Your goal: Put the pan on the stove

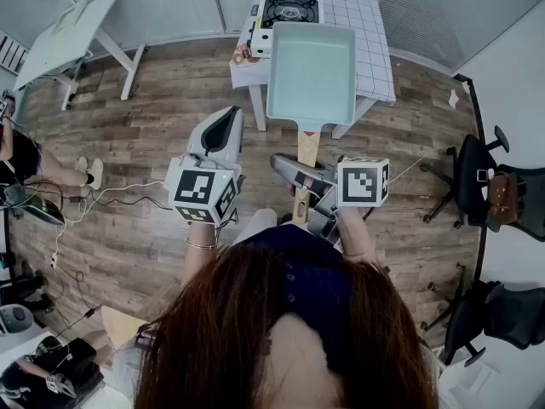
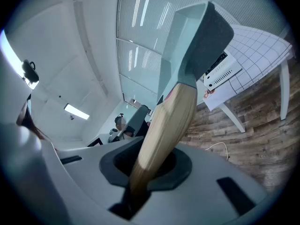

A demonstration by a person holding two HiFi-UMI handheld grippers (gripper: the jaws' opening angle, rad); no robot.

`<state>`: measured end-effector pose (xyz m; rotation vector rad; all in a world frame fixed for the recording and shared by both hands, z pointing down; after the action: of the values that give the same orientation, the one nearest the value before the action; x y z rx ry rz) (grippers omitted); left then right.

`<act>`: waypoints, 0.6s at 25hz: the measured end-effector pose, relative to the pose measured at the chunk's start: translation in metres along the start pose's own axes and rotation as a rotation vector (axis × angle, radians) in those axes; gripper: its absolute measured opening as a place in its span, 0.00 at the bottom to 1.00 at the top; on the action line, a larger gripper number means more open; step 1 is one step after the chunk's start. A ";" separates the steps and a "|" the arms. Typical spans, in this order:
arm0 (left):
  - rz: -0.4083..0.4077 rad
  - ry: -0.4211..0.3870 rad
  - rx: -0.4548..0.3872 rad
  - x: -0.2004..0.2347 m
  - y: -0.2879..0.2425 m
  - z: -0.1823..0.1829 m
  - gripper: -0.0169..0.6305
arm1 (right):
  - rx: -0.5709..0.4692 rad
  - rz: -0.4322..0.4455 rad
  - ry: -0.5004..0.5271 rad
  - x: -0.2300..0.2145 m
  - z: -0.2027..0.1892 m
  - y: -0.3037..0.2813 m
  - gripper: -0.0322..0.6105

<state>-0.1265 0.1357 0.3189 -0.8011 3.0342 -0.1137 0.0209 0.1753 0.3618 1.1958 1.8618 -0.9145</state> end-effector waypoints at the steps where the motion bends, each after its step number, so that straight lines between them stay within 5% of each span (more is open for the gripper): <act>1: -0.002 -0.002 0.000 0.001 -0.002 0.000 0.04 | -0.003 0.003 -0.004 -0.001 0.001 -0.001 0.13; 15: -0.006 0.002 0.001 0.002 0.002 -0.001 0.04 | -0.018 0.014 -0.009 0.003 -0.001 -0.004 0.14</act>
<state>-0.1291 0.1365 0.3202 -0.8109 3.0332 -0.1157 0.0163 0.1759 0.3606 1.1903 1.8484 -0.8927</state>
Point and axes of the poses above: the fingertips, and each gripper's own axes: y backward along the fingers, x to its left, z out of its top, the point moved 6 cm from there along y, backward along the fingers, and after that the axes turned 2 degrees about -z, right-handed, at the moved point
